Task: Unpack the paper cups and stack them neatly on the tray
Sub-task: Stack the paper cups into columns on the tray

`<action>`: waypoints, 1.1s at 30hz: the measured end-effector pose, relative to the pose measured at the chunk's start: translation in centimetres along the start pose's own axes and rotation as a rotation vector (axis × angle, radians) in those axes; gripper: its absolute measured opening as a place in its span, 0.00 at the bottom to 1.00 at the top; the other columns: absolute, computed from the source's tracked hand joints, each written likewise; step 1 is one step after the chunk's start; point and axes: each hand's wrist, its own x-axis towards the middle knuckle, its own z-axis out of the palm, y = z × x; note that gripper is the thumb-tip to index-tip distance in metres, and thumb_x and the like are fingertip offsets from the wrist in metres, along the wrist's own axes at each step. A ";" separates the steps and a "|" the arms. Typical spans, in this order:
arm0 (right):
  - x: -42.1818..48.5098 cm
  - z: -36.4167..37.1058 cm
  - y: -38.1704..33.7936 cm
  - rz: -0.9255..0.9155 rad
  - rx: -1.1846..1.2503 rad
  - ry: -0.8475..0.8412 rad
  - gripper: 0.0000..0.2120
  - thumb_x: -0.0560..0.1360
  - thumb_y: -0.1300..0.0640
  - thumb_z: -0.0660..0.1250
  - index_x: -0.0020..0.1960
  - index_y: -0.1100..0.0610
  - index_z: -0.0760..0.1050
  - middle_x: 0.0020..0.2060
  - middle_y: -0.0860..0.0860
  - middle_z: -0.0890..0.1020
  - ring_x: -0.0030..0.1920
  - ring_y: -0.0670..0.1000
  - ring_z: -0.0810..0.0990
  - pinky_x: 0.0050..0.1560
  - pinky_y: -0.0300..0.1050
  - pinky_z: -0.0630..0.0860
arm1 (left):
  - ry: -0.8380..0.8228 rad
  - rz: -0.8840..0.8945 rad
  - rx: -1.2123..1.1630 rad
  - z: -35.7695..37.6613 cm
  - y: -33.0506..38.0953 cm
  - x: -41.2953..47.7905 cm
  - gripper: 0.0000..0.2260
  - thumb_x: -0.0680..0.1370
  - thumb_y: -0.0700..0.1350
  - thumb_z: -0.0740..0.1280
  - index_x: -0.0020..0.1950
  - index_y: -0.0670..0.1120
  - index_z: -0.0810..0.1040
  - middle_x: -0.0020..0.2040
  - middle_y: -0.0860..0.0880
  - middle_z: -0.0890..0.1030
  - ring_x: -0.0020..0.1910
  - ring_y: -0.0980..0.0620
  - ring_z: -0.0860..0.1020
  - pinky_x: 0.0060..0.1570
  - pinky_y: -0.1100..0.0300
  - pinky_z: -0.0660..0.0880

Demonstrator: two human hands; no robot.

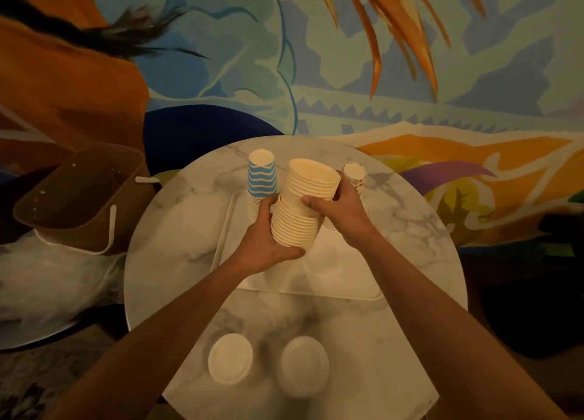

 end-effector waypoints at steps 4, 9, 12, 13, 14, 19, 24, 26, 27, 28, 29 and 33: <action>0.6 0.1 0.3 0.009 0.089 0.059 0.30 0.67 0.62 0.76 0.64 0.57 0.66 0.58 0.52 0.77 0.58 0.50 0.76 0.53 0.40 0.75 | -0.022 -0.021 -0.010 0.0 -0.6 0.0 0.50 0.54 0.56 0.76 0.71 0.58 0.53 0.57 0.64 0.71 0.55 0.58 0.74 0.56 0.53 0.75; 0.8 0.9 1.2 0.032 0.117 0.041 0.39 0.59 0.56 0.77 0.66 0.54 0.64 0.61 0.51 0.75 0.61 0.49 0.76 0.58 0.44 0.76 | -0.018 -0.024 -0.023 -0.1 -0.5 0.3 0.50 0.54 0.56 0.76 0.71 0.58 0.54 0.59 0.57 0.72 0.58 0.53 0.74 0.54 0.54 0.76; 1.1 1.3 1.4 0.029 0.165 0.049 0.35 0.65 0.56 0.76 0.66 0.52 0.63 0.60 0.50 0.75 0.61 0.49 0.75 0.58 0.44 0.74 | -0.028 -0.018 -0.007 -0.2 -0.7 0.5 0.48 0.56 0.53 0.77 0.69 0.62 0.53 0.60 0.55 0.72 0.58 0.52 0.75 0.54 0.54 0.76; 1.4 1.4 1.4 0.033 0.217 0.090 0.35 0.65 0.55 0.76 0.67 0.52 0.63 0.60 0.50 0.75 0.61 0.49 0.75 0.58 0.46 0.74 | -0.033 -0.015 0.001 -0.2 -0.8 0.6 0.48 0.55 0.54 0.77 0.68 0.63 0.53 0.60 0.55 0.73 0.58 0.52 0.75 0.54 0.53 0.76; 1.8 1.4 1.1 0.036 0.290 0.148 0.36 0.63 0.53 0.76 0.67 0.51 0.64 0.60 0.50 0.76 0.61 0.50 0.76 0.60 0.48 0.75 | -0.036 -0.011 0.007 -0.3 -1.0 0.6 0.48 0.55 0.55 0.76 0.68 0.64 0.53 0.60 0.55 0.73 0.58 0.52 0.75 0.54 0.53 0.76; 3.6 -0.7 -1.5 -0.061 0.303 0.269 0.40 0.62 0.50 0.75 0.68 0.40 0.58 0.67 0.52 0.70 0.65 0.52 0.73 0.66 0.53 0.72 | -0.010 -0.040 -0.029 -0.8 -2.4 0.9 0.46 0.54 0.55 0.76 0.66 0.65 0.54 0.57 0.62 0.73 0.55 0.56 0.76 0.55 0.52 0.76; 5.2 -3.4 -3.7 -0.154 -0.310 0.144 0.45 0.65 0.61 0.76 0.74 0.49 0.55 0.61 0.46 0.69 0.58 0.45 0.71 0.57 0.39 0.71 | 0.105 -0.064 -0.162 -2.2 -3.0 1.7 0.47 0.54 0.49 0.78 0.67 0.59 0.57 0.58 0.59 0.74 0.54 0.62 0.77 0.53 0.59 0.77; 6.2 -3.7 -4.4 -0.110 -0.649 0.031 0.48 0.62 0.57 0.77 0.74 0.47 0.55 0.61 0.50 0.72 0.56 0.50 0.73 0.54 0.45 0.72 | 0.140 -0.045 -0.190 -2.7 -2.8 1.9 0.47 0.55 0.47 0.78 0.67 0.57 0.56 0.58 0.58 0.74 0.52 0.66 0.76 0.48 0.67 0.75; 6.6 -3.7 -4.6 -0.099 -0.839 -0.021 0.49 0.60 0.54 0.77 0.74 0.46 0.54 0.61 0.52 0.72 0.57 0.54 0.73 0.53 0.48 0.73 | 0.152 -0.041 -0.197 -3.0 -2.7 2.1 0.47 0.54 0.49 0.78 0.67 0.57 0.57 0.58 0.58 0.74 0.52 0.67 0.76 0.48 0.67 0.75; 7.0 -3.5 -4.9 -0.098 -1.042 -0.077 0.50 0.60 0.51 0.77 0.74 0.45 0.53 0.62 0.54 0.73 0.59 0.57 0.73 0.53 0.51 0.74 | 0.157 -0.043 -0.200 -3.2 -2.8 2.2 0.47 0.54 0.50 0.77 0.68 0.57 0.57 0.57 0.59 0.74 0.52 0.67 0.77 0.49 0.65 0.75; 7.5 -3.3 -5.1 -0.108 -1.241 -0.134 0.50 0.60 0.49 0.77 0.74 0.45 0.53 0.62 0.55 0.72 0.60 0.58 0.72 0.54 0.53 0.73 | 0.161 -0.046 -0.201 -3.4 -2.8 2.3 0.47 0.54 0.51 0.77 0.68 0.57 0.57 0.56 0.60 0.75 0.52 0.66 0.77 0.50 0.63 0.75; 9.3 -1.6 -5.9 -0.149 -1.781 -0.343 0.48 0.64 0.45 0.76 0.74 0.47 0.51 0.65 0.55 0.70 0.64 0.58 0.69 0.57 0.53 0.71 | 0.183 -0.052 -0.188 -4.0 -3.1 2.4 0.48 0.55 0.50 0.77 0.70 0.56 0.56 0.58 0.60 0.74 0.56 0.61 0.76 0.53 0.59 0.75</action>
